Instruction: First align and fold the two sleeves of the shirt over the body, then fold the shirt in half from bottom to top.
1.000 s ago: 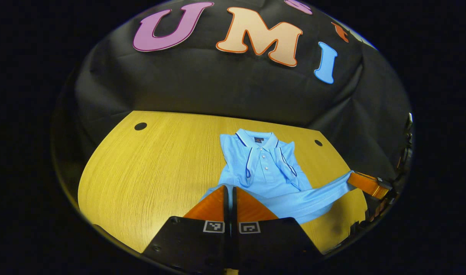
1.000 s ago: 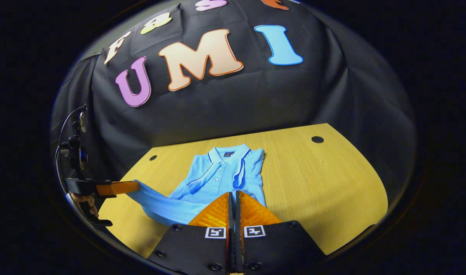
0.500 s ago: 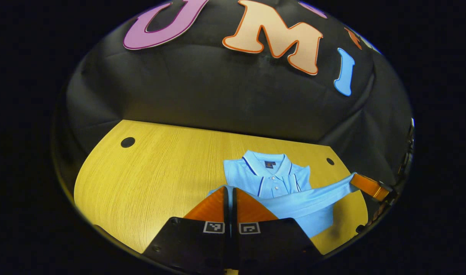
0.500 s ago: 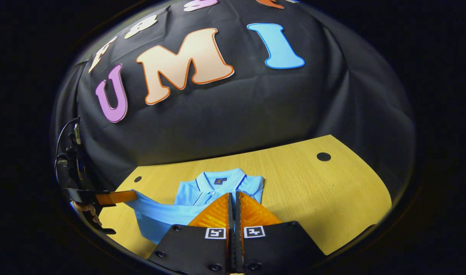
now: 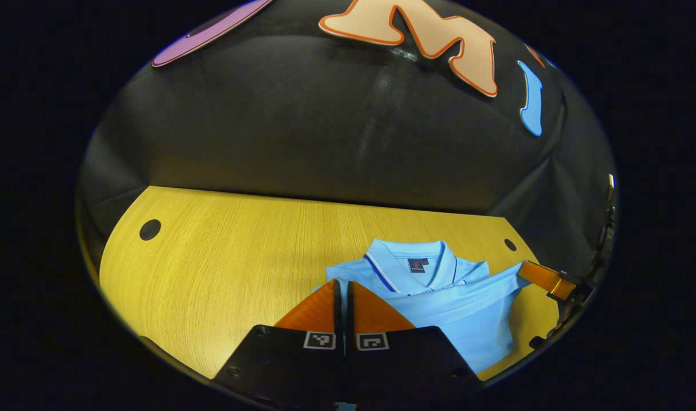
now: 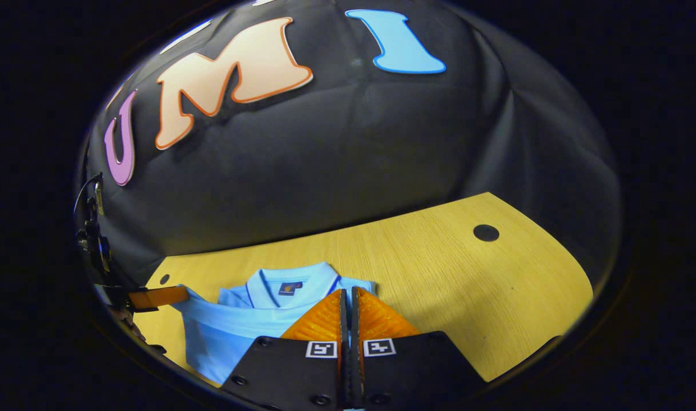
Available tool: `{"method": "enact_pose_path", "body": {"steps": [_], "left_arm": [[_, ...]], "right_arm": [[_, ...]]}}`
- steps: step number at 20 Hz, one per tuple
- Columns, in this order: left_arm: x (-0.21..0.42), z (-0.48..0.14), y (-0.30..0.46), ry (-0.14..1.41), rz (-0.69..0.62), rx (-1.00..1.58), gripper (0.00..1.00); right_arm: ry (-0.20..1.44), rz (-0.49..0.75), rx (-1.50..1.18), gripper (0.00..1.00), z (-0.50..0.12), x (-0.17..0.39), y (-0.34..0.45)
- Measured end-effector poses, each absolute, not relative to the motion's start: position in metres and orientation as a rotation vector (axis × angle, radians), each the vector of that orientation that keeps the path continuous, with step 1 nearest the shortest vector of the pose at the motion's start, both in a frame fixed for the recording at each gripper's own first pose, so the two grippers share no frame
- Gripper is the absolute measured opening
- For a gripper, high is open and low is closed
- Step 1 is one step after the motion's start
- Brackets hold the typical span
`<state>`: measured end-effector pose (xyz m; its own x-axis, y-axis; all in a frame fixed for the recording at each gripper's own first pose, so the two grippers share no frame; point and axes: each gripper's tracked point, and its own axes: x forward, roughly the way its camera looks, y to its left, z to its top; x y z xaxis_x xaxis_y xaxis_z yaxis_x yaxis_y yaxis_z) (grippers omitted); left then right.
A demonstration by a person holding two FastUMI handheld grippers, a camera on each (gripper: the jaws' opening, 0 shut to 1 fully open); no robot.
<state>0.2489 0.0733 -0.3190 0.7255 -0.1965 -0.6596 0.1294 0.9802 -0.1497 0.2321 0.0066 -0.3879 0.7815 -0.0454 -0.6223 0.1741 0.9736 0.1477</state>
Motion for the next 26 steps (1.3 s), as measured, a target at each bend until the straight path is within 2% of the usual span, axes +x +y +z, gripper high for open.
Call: {"method": "enact_pose_path", "body": {"steps": [1, 2, 3, 5, 6, 7, 8, 9, 10, 11, 12, 13, 14, 26], "left_arm": [[0.248, -0.321, 0.07, 0.745, -0.193, -0.096, 0.0], [0.247, -0.317, 0.068, 0.743, -0.201, -0.095, 0.0], [0.249, -0.316, 0.064, 0.733, -0.219, -0.105, 0.0], [0.251, -0.298, 0.067, 0.669, -0.197, -0.092, 0.5], [0.246, -0.28, 0.069, 0.649, -0.188, -0.077, 0.74], [0.244, -0.279, 0.07, 0.628, -0.174, -0.059, 0.99], [0.24, -0.266, 0.072, 0.601, -0.163, -0.045, 0.97], [0.232, -0.253, 0.072, 0.575, -0.154, -0.039, 0.97], [0.223, -0.242, 0.071, 0.555, -0.147, -0.043, 0.97], [0.213, -0.231, 0.072, 0.539, -0.133, -0.049, 0.97], [0.204, -0.221, 0.072, 0.525, -0.124, -0.056, 0.97], [0.195, -0.21, 0.072, 0.509, -0.117, -0.064, 0.97], [0.185, -0.199, 0.07, 0.49, -0.117, -0.07, 0.96], [0.071, -0.088, 0.038, 0.276, -0.118, 0.008, 0.95]], "right_arm": [[0.686, -0.134, 0.215, 0.06, -0.392, 0.23, 0.007], [0.684, -0.126, 0.22, 0.03, -0.391, 0.229, 0.008], [0.665, -0.12, 0.205, 0.29, -0.385, 0.231, 0.009], [0.607, -0.088, 0.163, 0.8, -0.365, 0.23, 0.013], [0.589, -0.08, 0.142, 0.96, -0.353, 0.226, 0.016], [0.568, -0.072, 0.124, 0.98, -0.341, 0.221, 0.019], [0.539, -0.067, 0.11, 0.92, -0.327, 0.217, 0.022], [0.51, -0.058, 0.099, 0.98, -0.313, 0.212, 0.026], [0.48, -0.049, 0.09, 0.92, -0.297, 0.206, 0.03], [0.452, -0.042, 0.081, 0.98, -0.283, 0.199, 0.033], [0.428, -0.029, 0.075, 0.98, -0.269, 0.191, 0.037], [0.408, -0.019, 0.067, 0.93, -0.257, 0.183, 0.04], [0.392, -0.011, 0.063, 0.97, -0.245, 0.174, 0.042], [0.184, 0.018, 0.025, 0.97, -0.122, 0.069, 0.034]]}}
